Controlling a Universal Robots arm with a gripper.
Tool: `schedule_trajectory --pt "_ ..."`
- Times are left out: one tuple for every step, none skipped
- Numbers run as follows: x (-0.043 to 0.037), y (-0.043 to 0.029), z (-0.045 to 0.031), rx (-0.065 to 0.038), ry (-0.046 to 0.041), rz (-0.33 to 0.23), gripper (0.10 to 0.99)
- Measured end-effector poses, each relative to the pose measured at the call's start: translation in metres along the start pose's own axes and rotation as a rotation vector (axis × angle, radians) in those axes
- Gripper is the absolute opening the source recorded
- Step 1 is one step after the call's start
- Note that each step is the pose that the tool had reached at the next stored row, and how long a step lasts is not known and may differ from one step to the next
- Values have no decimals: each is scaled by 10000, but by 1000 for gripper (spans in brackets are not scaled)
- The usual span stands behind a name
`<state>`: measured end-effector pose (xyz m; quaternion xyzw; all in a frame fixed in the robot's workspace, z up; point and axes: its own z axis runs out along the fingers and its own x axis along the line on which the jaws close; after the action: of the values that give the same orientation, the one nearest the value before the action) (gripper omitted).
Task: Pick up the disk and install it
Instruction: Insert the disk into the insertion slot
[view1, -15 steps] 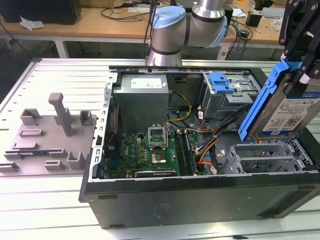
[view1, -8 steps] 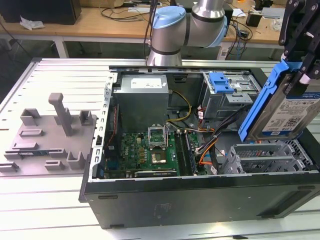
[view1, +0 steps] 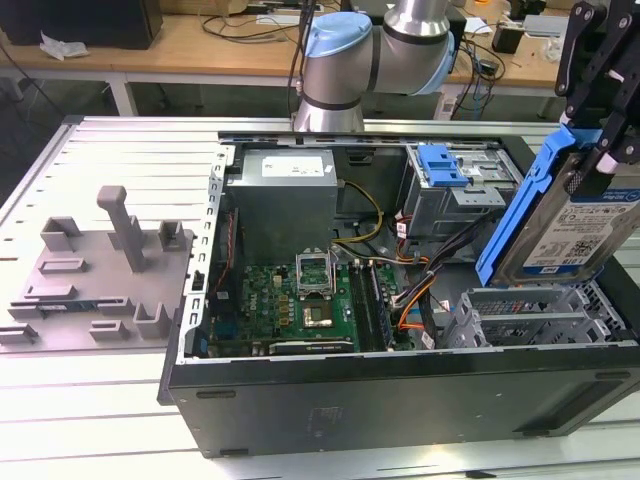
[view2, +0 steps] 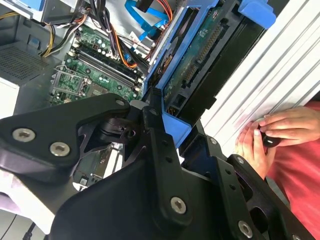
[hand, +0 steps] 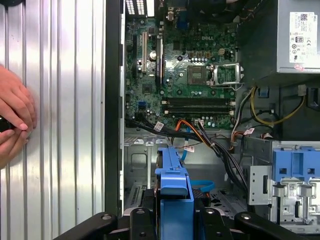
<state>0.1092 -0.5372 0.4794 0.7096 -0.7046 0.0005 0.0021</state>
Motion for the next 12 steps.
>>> schedule_trajectory --pt "0 0 9 0 0 0 365" --pt "0 0 12 -1 0 0 365" --pt "0 0 17 0 0 0 365" --pt "0 0 21 0 1 0 365" --pt "0 0 24 0 0 0 365" --pt "0 0 30 0 1 -1 365" --pt "0 -2 36 0 1 -4 365" --pt "0 -3 44 0 1 -5 365" --pt "0 -4 51 0 2 -5 365" --pt "1 -4 57 0 1 -6 365" --pt "1 -4 63 0 1 -5 365" --pt "1 -5 67 0 0 -5 365"
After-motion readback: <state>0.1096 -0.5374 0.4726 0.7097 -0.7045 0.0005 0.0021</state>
